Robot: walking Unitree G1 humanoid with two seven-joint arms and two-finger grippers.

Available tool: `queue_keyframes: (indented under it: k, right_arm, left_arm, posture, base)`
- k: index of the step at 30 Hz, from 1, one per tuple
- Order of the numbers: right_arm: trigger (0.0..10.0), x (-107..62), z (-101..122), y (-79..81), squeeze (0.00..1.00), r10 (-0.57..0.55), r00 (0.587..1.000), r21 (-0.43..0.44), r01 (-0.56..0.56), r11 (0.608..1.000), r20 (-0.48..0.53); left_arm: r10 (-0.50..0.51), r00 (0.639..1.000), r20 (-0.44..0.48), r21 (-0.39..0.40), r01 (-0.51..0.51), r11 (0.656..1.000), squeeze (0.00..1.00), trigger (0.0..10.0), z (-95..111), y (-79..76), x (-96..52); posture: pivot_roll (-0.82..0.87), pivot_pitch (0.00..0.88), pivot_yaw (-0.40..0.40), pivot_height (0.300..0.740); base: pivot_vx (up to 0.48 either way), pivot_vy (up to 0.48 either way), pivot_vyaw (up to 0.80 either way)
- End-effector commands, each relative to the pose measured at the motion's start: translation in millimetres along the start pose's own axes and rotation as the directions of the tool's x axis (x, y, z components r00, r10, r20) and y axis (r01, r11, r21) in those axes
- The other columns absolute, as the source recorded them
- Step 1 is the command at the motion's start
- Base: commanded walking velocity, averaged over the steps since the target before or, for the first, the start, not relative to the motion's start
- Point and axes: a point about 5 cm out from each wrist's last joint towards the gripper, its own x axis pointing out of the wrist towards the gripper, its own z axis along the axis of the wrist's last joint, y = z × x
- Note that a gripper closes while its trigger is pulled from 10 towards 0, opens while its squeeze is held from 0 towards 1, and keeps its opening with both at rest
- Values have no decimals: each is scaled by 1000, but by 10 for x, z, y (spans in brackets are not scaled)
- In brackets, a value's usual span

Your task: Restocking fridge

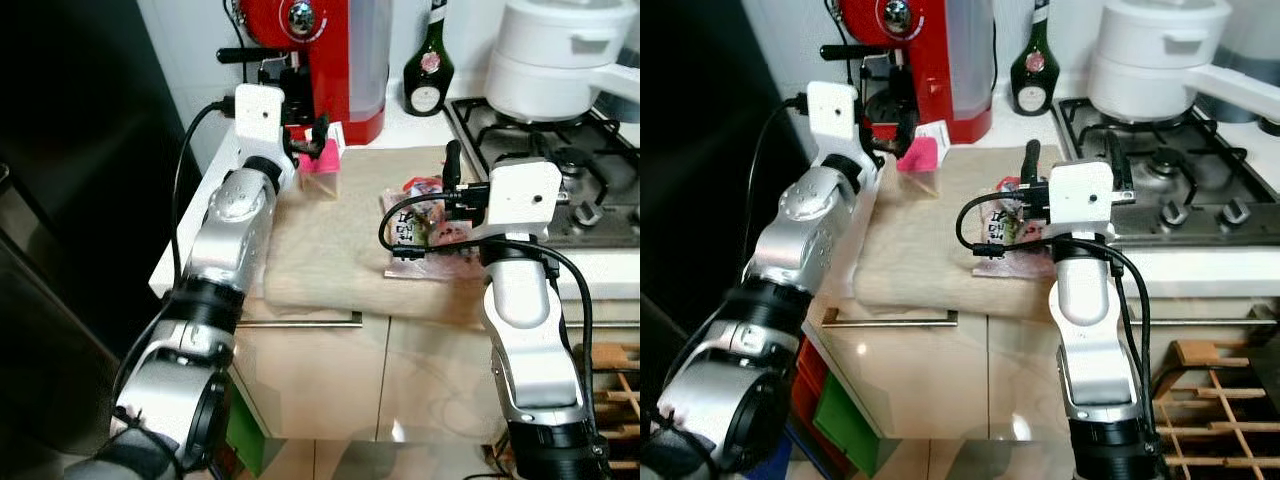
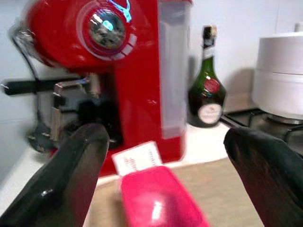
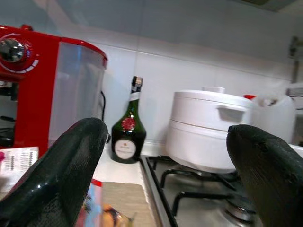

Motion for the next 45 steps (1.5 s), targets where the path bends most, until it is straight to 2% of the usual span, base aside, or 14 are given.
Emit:
queue_keyframes:
  k: [1, 3, 4, 5, 6, 12, 15, 17, 21, 25, 27, 32, 37, 45]
  right_arm:
    - [10000, -13, 44, 31, 1000, 5, 1000, 2, -5, 1000, 5]
    - [10000, -17, 31, 47, 1000, 13, 1000, -8, -14, 1000, -8]
    - [10000, -15, 25, 67, 86, 26, 1000, -11, -27, 1000, -16]
    - [10000, -14, 21, 80, 86, 35, 999, -12, -36, 999, -20]
    - [10000, -11, 24, 92, 0, 49, 999, -18, -49, 999, -19]
    - [10000, -2, 62, 95, 0, 77, 997, -29, -77, 997, -9]
    - [10000, -20, 96, 126, 0, 134, 991, 39, -134, 990, -9]
    - [10000, -41, 114, 105, 0, 189, 981, 107, -184, 977, -36]
    - [10000, -36, 125, 42, 0, 198, 979, 101, -193, 976, -42]
    - [10000, -10, 143, -14, 0, 210, 977, 100, -204, 974, -45]
    - [10000, 16, 193, 26, 0, 271, 962, 139, -263, 955, -38]
    - [10000, 36, 260, 71, 0, 362, 932, 182, -351, 918, -26]
    - [10000, 69, 273, 26, 0, 423, 905, 213, -406, 889, -39]
    - [10000, 86, 275, 25, 0, 457, 888, 232, -433, 871, -55]
  left_arm:
    - [3, 1000, -30, -30, -4, 1000, 0, 10000, -19, 10, 30]
    - [0, 999, -37, -35, -1, 999, 0, 10000, -32, -31, 60]
    - [18, 998, -60, -29, -19, 999, 0, 10000, -66, -42, 77]
    - [31, 997, -76, -23, -33, 999, 0, 10000, -90, -47, 87]
    - [57, 994, -98, -17, -59, 998, 0, 10000, -124, -41, 93]
    - [149, 974, -169, 10, -149, 989, 0, 10000, -290, -45, 82]
    - [181, 970, -165, 39, -177, 983, 0, 10000, -297, -52, 77]
    - [180, 976, -122, 56, -174, 983, 0, 10000, -238, -164, 77]
    - [158, 981, -109, 35, -156, 987, 0, 10000, -218, -278, 68]
    - [152, 981, -122, 3, -153, 988, 0, 10000, -245, -420, 54]
    - [177, 971, -162, -4, -180, 984, 0, 10000, -319, -448, 41]
    - [269, 944, -192, 43, -266, 963, 0, 10000, -400, -345, 16]
    - [343, 920, -191, 82, -333, 939, 0, 10000, -410, -244, -20]
    - [323, 923, -207, 73, -315, 946, 0, 10000, -460, -247, -14]
  posture:
    - [-246, 0, 162, 740]
    - [-247, 0, 155, 740]
    - [-248, 0, 146, 740]
    - [-248, 0, 146, 740]
    - [-249, 0, 137, 740]
    - [-249, 0, 112, 740]
    - [-246, 0, 103, 740]
    - [-242, 0, 94, 740]
    - [-245, 0, 87, 740]
    - [-254, 0, 88, 740]
    - [-259, 0, 92, 740]
    - [-265, 0, 99, 740]
    - [-266, 0, 107, 740]
    - [-261, 0, 110, 740]
  base:
    - [0, 0, 0]
    - [0, 0, 0]
    - [0, 0, 0]
    - [0, 0, 0]
    - [0, 0, 0]
    - [0, 0, 0]
    - [0, 0, 0]
    - [0, 0, 0]
    - [0, 0, 0]
    - [0, 0, 0]
    - [0, 0, 0]
    - [0, 0, 0]
    - [0, 0, 0]
    - [0, 0, 0]
